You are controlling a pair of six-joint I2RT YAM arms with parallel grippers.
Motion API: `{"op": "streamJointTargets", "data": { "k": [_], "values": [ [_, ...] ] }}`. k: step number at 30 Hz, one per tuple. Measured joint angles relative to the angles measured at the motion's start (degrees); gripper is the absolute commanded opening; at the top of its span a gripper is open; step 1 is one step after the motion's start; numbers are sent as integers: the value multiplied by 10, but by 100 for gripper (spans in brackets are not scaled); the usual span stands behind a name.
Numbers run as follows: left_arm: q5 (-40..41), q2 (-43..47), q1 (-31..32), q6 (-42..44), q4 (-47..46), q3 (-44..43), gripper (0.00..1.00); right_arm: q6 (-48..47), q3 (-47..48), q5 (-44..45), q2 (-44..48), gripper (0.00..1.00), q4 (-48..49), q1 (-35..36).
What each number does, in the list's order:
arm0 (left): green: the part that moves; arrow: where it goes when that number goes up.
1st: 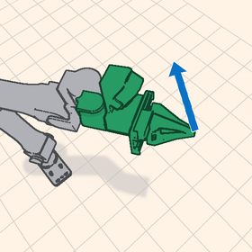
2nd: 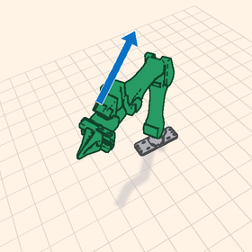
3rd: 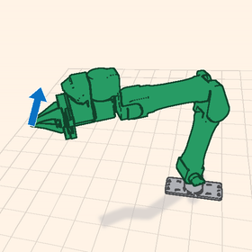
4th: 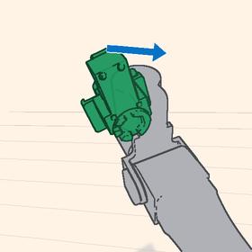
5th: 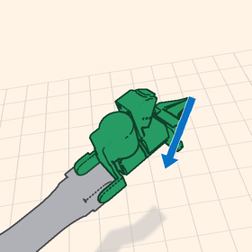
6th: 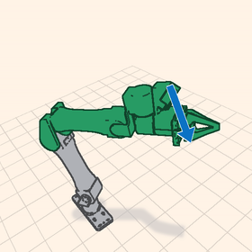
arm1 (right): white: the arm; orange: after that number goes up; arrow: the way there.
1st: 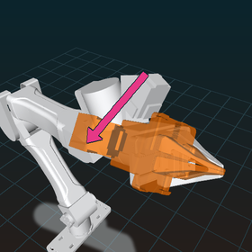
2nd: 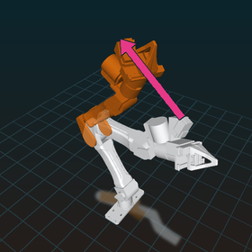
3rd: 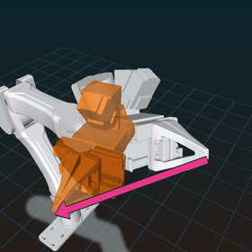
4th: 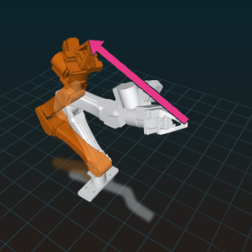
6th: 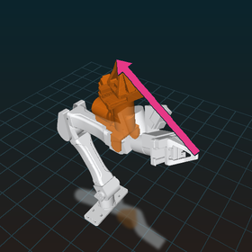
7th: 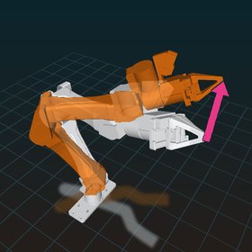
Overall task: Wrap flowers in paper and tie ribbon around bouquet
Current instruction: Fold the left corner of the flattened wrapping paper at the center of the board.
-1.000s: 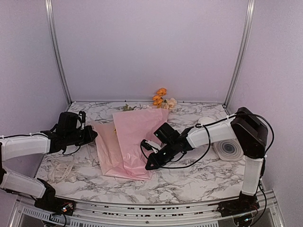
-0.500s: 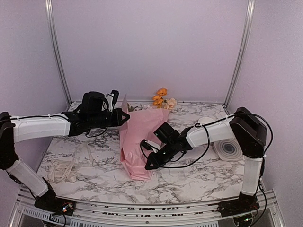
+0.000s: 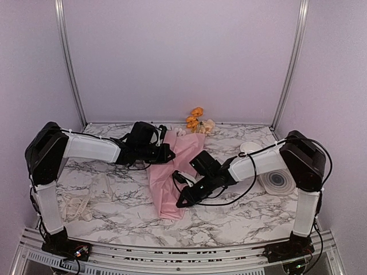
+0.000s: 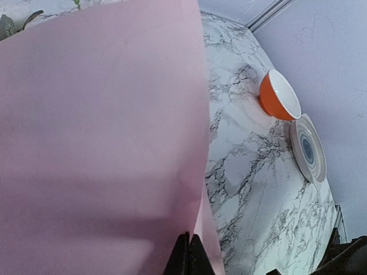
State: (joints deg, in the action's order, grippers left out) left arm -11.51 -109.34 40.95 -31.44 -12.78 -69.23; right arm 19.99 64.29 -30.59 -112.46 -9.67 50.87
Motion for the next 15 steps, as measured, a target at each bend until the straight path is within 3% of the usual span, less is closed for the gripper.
{"op": "streamJointTargets", "data": {
  "k": [6, 9, 15],
  "values": [
    [-7, -48, -13, -11, -1, 0, 0, 50, -70, -71, 41, 14, 64, -24],
    [-11, -64, -13, -12, -1, -1, 0, 76, -78, -105, 56, 13, 94, -68],
    [-11, -67, -12, -11, -1, -6, 0, 84, 4, -142, 6, 13, 98, -155]
  ]
}}
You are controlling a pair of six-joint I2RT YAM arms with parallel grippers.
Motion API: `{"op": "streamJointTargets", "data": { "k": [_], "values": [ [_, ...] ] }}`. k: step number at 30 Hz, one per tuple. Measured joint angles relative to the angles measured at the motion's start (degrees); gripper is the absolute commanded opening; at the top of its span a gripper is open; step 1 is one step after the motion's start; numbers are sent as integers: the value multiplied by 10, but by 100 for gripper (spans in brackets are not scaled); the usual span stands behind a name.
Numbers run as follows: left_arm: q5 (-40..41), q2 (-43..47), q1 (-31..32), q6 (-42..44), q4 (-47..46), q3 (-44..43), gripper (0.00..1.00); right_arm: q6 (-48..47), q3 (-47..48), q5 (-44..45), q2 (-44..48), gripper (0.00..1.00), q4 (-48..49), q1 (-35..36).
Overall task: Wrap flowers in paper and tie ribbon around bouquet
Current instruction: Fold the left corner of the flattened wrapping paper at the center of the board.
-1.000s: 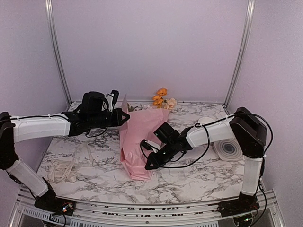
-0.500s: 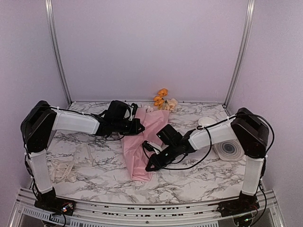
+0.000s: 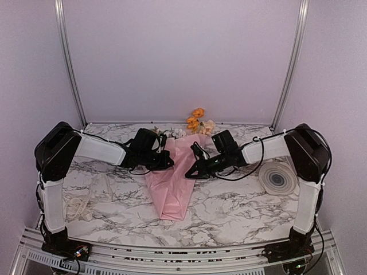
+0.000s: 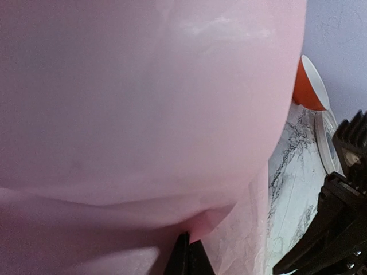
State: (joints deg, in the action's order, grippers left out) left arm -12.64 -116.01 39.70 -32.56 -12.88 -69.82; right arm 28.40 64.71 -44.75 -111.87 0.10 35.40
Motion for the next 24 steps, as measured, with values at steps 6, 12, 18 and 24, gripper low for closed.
{"op": "streamJointTargets", "data": {
  "k": [6, 12, 18, 24],
  "values": [
    [12, 26, 15, 12, 2, -7, 0, -38, 120, 2, -107, 14, -71, -10],
    [11, 62, 54, 25, 1, -50, 0, -57, 156, -5, -135, 15, -134, -29],
    [-9, 52, 68, 20, 2, -96, 0, -60, 180, -36, -160, 14, -150, -57],
    [-26, -26, 66, 19, 38, -175, 0, -50, 180, -77, -173, 14, -125, -80]
  ]
}}
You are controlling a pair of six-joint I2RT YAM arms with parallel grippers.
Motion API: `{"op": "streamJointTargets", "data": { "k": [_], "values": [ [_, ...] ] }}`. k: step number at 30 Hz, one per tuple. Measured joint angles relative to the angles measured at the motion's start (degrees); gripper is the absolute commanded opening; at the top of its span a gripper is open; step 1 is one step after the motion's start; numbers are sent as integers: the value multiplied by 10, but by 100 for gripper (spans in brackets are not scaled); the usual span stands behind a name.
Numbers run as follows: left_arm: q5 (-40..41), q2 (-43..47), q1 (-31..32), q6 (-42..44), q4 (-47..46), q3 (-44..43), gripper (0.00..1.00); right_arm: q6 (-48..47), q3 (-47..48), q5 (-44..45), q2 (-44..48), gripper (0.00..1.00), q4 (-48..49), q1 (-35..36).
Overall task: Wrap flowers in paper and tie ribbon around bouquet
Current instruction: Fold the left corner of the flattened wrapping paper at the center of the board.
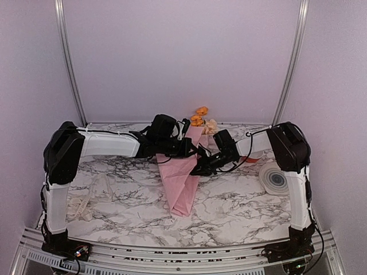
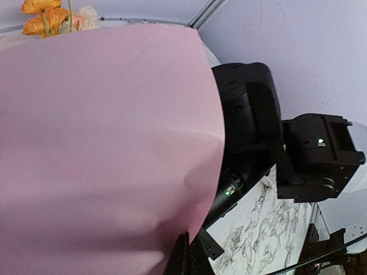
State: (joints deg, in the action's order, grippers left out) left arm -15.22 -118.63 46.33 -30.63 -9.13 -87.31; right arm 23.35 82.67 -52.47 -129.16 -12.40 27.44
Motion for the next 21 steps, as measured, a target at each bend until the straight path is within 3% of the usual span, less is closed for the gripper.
{"op": "streamJointTargets", "data": {
  "k": [11, 13, 19, 21],
  "values": [
    [-12, -35, -5, 3, 49, -8, 0, 176, -205, -14, 128, 14, 261, -48],
    [-12, -35, -5, 5, 52, -10, 0, 191, -211, 5, 162, 21, 284, -58],
    [-13, -37, -5, 14, 61, -12, 0, 192, -200, 53, 216, 63, 320, -66],
    [-12, -39, -5, 16, 64, -16, 0, 180, -182, 65, 209, 72, 309, -59]
  ]
}}
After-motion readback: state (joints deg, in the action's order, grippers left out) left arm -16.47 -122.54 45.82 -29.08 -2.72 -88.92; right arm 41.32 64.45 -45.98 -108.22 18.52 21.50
